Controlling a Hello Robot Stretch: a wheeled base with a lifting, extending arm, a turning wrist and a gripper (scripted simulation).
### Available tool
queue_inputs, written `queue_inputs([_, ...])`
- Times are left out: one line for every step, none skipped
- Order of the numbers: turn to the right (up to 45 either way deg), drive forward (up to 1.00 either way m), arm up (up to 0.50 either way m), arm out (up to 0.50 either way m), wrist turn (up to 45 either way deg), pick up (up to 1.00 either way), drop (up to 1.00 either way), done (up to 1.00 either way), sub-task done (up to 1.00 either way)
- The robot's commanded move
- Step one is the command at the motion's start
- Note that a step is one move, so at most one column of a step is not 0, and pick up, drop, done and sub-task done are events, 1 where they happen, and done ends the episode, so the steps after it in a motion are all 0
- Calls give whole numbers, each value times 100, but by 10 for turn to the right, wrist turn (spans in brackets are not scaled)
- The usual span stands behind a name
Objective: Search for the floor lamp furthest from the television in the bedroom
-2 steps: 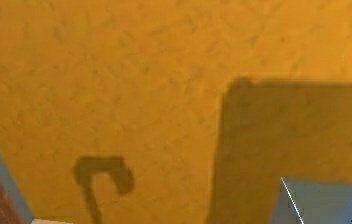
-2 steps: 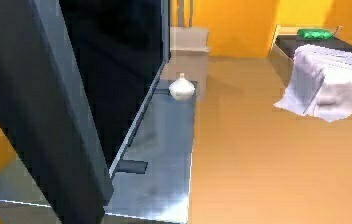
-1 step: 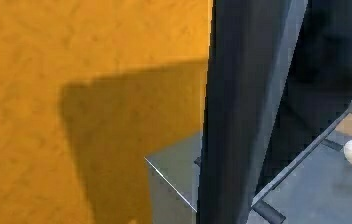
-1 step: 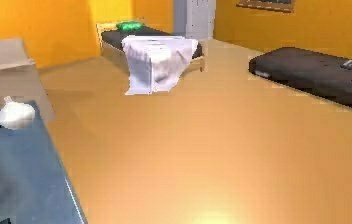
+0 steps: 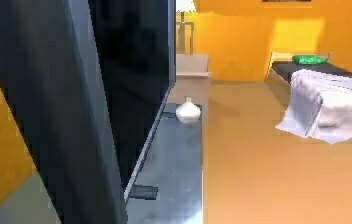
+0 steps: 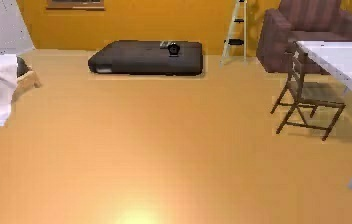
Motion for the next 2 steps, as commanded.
queue_inputs([450,0,0,0,0,0,0,0,0])
queue_inputs([90,0,0,0,0,0,0,0,0])
